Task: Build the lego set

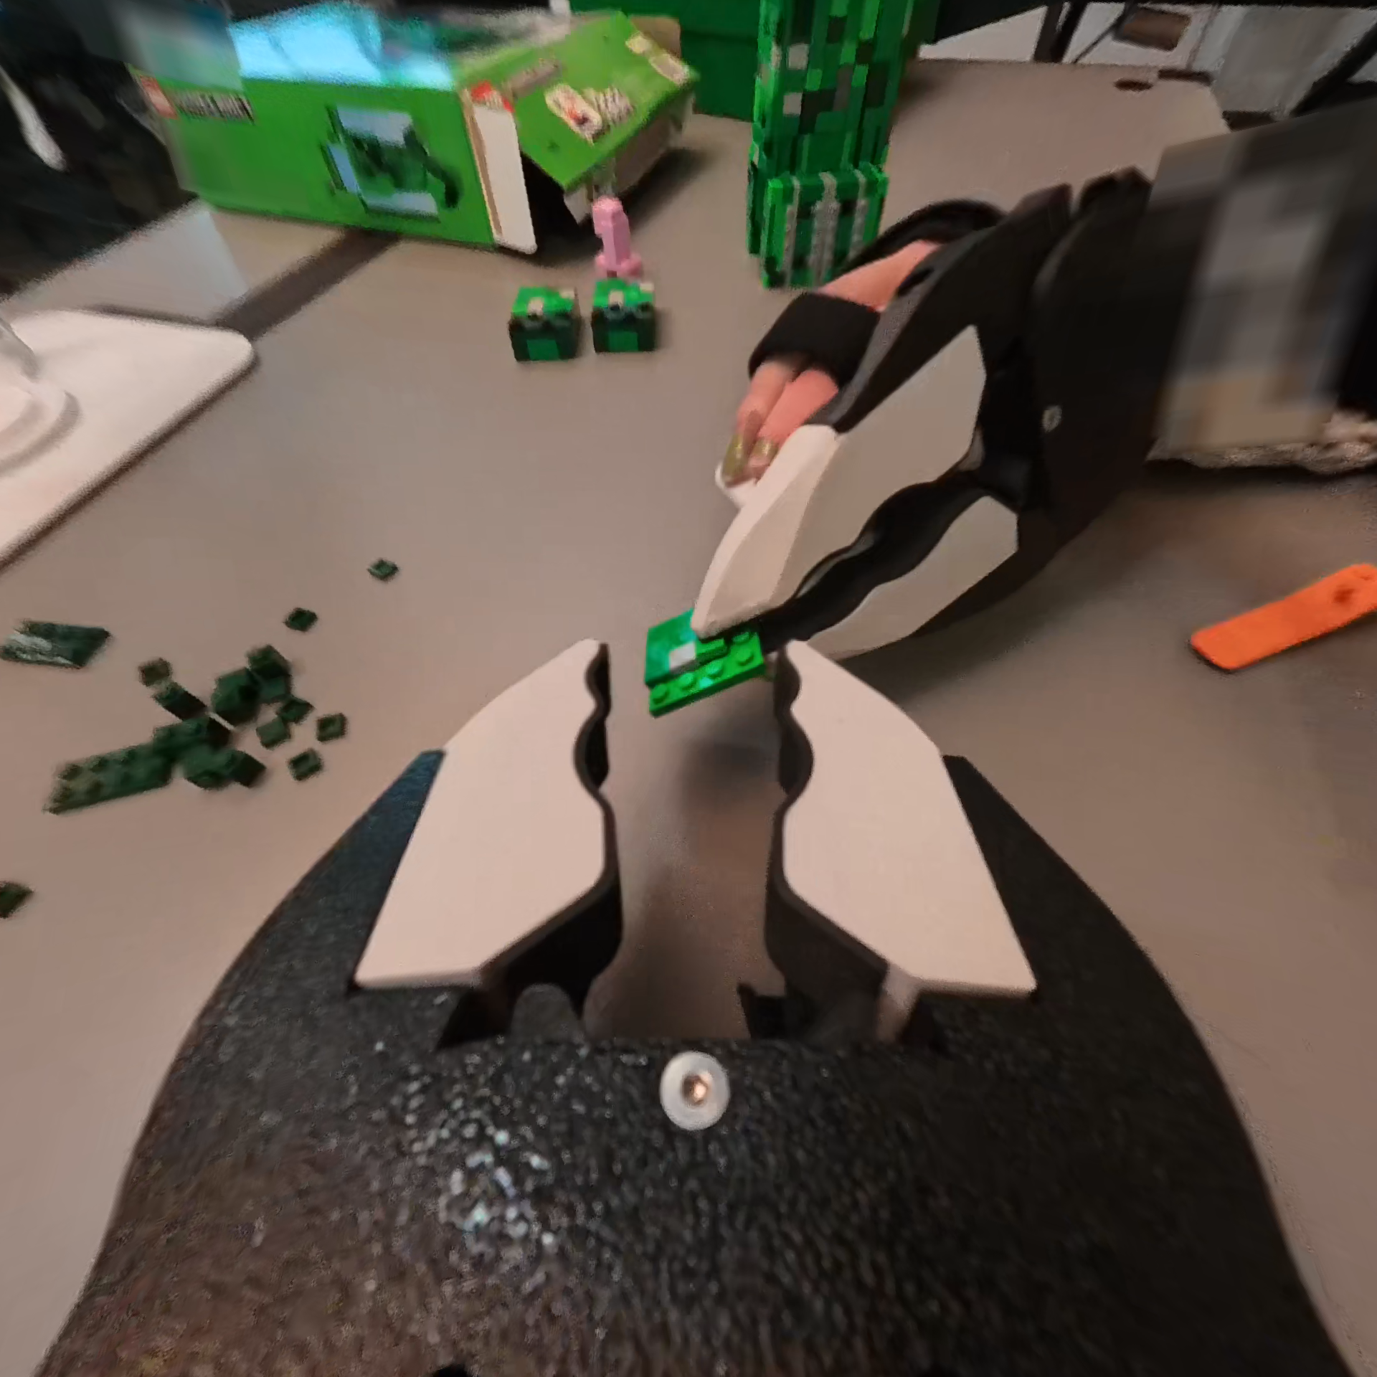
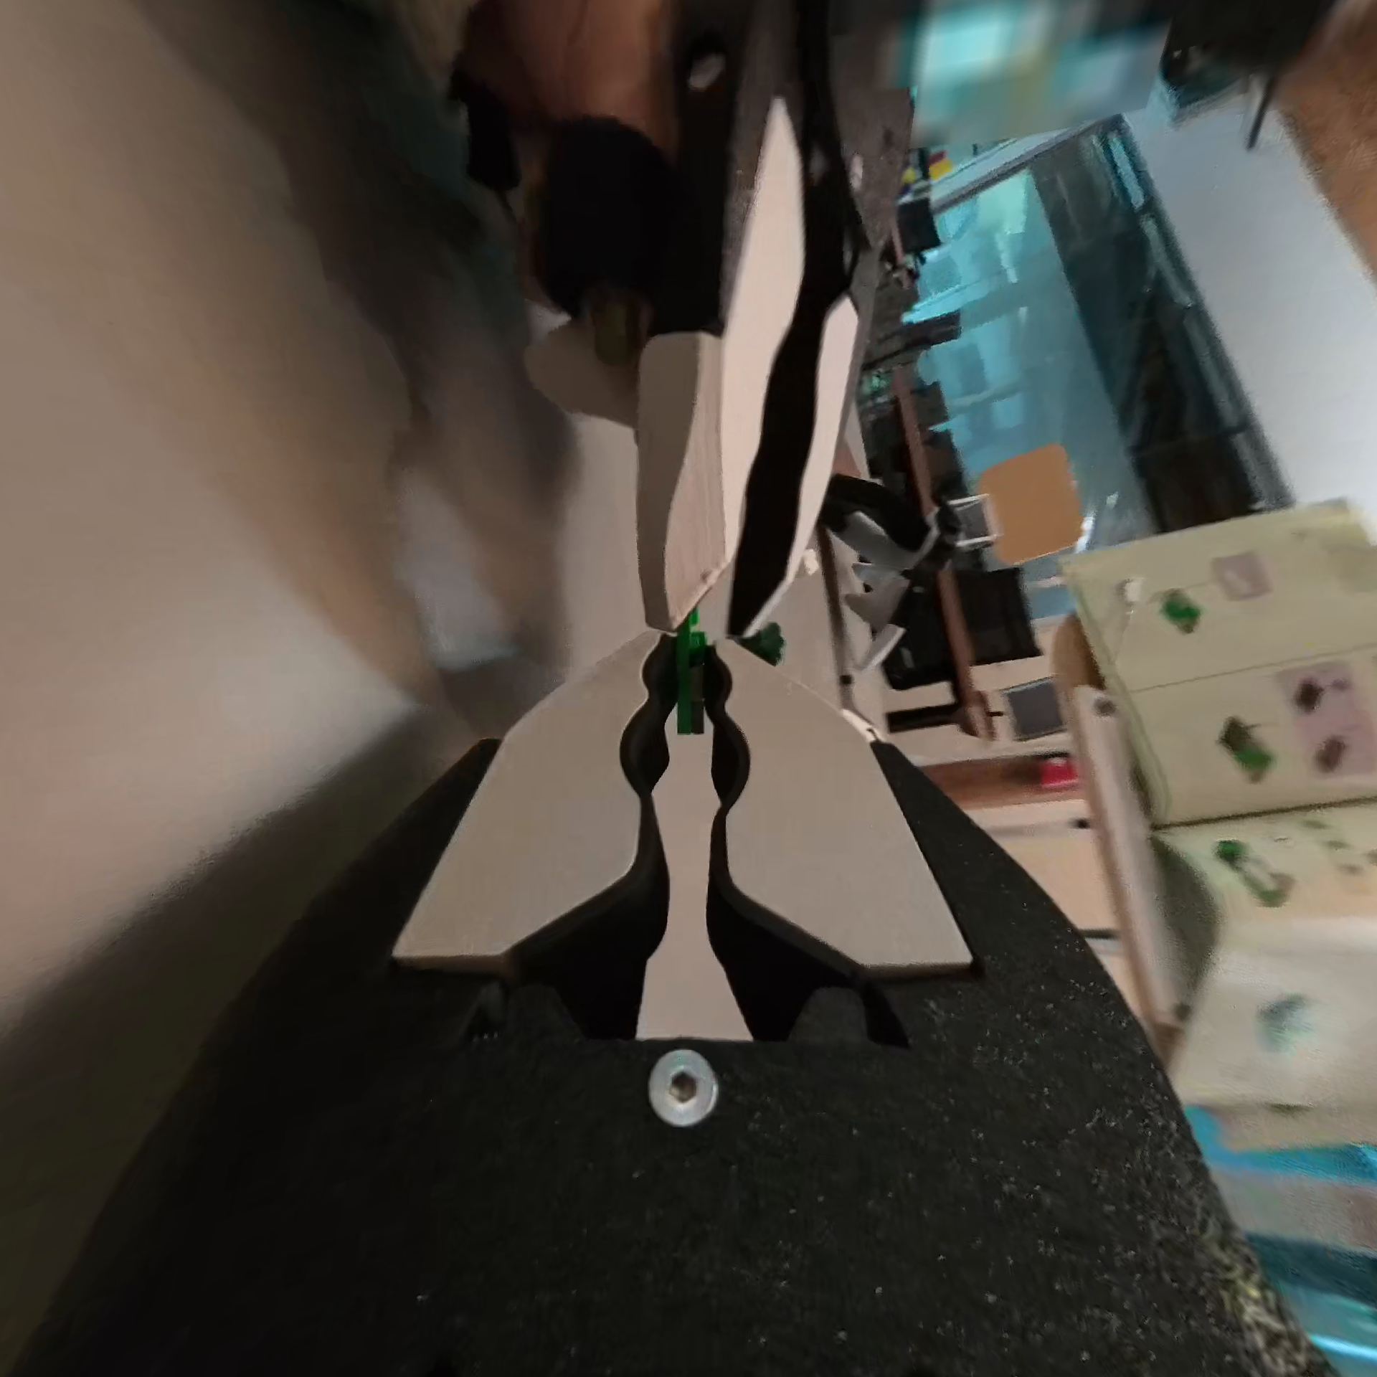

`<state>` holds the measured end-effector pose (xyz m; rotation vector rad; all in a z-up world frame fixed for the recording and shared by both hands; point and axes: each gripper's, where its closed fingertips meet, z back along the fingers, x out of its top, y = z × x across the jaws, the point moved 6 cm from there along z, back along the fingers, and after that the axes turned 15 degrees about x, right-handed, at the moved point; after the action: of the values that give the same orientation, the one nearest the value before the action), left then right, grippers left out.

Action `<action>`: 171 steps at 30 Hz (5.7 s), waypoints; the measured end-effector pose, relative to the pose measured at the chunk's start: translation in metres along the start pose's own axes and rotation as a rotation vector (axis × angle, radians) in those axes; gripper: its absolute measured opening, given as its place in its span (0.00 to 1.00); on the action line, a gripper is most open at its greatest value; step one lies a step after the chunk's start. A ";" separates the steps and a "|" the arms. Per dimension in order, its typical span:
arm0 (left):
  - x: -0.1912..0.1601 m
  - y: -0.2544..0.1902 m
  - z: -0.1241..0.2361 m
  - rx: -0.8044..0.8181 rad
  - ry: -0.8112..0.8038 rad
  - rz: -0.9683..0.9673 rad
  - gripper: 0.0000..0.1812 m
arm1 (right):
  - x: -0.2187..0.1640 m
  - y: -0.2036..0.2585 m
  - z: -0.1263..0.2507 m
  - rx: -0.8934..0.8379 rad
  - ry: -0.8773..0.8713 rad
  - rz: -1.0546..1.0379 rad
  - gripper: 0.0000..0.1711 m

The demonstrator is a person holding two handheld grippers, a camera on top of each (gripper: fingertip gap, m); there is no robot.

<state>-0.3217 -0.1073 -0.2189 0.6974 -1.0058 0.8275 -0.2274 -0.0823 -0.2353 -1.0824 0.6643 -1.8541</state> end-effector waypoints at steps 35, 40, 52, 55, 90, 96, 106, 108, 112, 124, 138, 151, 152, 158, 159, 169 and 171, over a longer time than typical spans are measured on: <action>-0.007 -0.032 0.008 -0.053 -0.187 -0.476 0.05 | -0.002 0.004 0.018 0.320 -0.337 -0.217 0.04; -0.008 -0.033 0.008 -0.083 -0.159 -0.466 0.05 | -0.001 0.006 0.018 0.343 -0.328 -0.203 0.04; -0.008 -0.035 0.006 -0.113 -0.100 -0.427 0.03 | -0.001 0.009 0.020 0.383 -0.305 -0.210 0.03; -0.005 -0.028 0.003 -0.008 -0.118 -0.394 0.04 | -0.006 0.002 0.019 0.291 -0.273 -0.205 0.04; 0.006 -0.001 0.002 0.134 -0.100 -0.074 0.06 | -0.008 -0.013 0.014 -0.205 0.054 0.171 0.04; 0.007 -0.003 0.001 0.101 -0.088 -0.046 0.22 | -0.011 -0.015 0.009 -0.253 0.181 0.281 0.03; 0.006 -0.003 -0.003 0.149 -0.043 0.005 0.22 | -0.005 -0.018 0.000 -0.301 0.292 0.359 0.04; 0.006 -0.002 -0.003 0.151 -0.041 0.011 0.22 | -0.004 -0.019 -0.001 -0.313 0.305 0.370 0.04; 0.005 -0.003 -0.003 0.163 -0.038 0.000 0.21 | -0.003 -0.020 -0.003 -0.326 0.349 0.421 0.03; 0.009 -0.003 -0.002 0.176 -0.080 0.030 0.30 | -0.002 -0.022 -0.005 -0.336 0.359 0.420 0.03; 0.009 -0.001 -0.001 0.271 -0.097 -0.009 0.18 | -0.003 -0.023 -0.005 -0.358 0.373 0.411 0.03; 0.013 -0.005 0.008 -0.075 -0.175 0.083 0.30 | -0.005 0.005 0.009 -0.159 0.040 0.294 0.04; 0.013 -0.005 0.010 -0.127 -0.172 0.116 0.31 | -0.001 0.004 0.014 -0.148 -0.012 0.257 0.03; 0.012 0.000 0.018 -0.341 -0.173 0.277 0.26 | 0.015 0.013 0.017 -0.106 -0.095 0.298 0.03; 0.011 -0.001 0.018 -0.359 -0.160 0.281 0.26 | 0.017 0.014 0.016 -0.108 -0.095 0.307 0.03; 0.009 -0.010 0.018 -0.401 -0.113 0.224 0.20 | 0.024 0.011 0.024 -0.142 -0.153 0.294 0.03; 0.008 -0.010 0.019 -0.416 -0.102 0.232 0.20 | 0.024 0.012 0.026 -0.134 -0.163 0.291 0.03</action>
<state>-0.3191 -0.1259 -0.2058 0.2714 -1.3196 0.7538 -0.2059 -0.1095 -0.2224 -1.1423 0.8122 -1.4744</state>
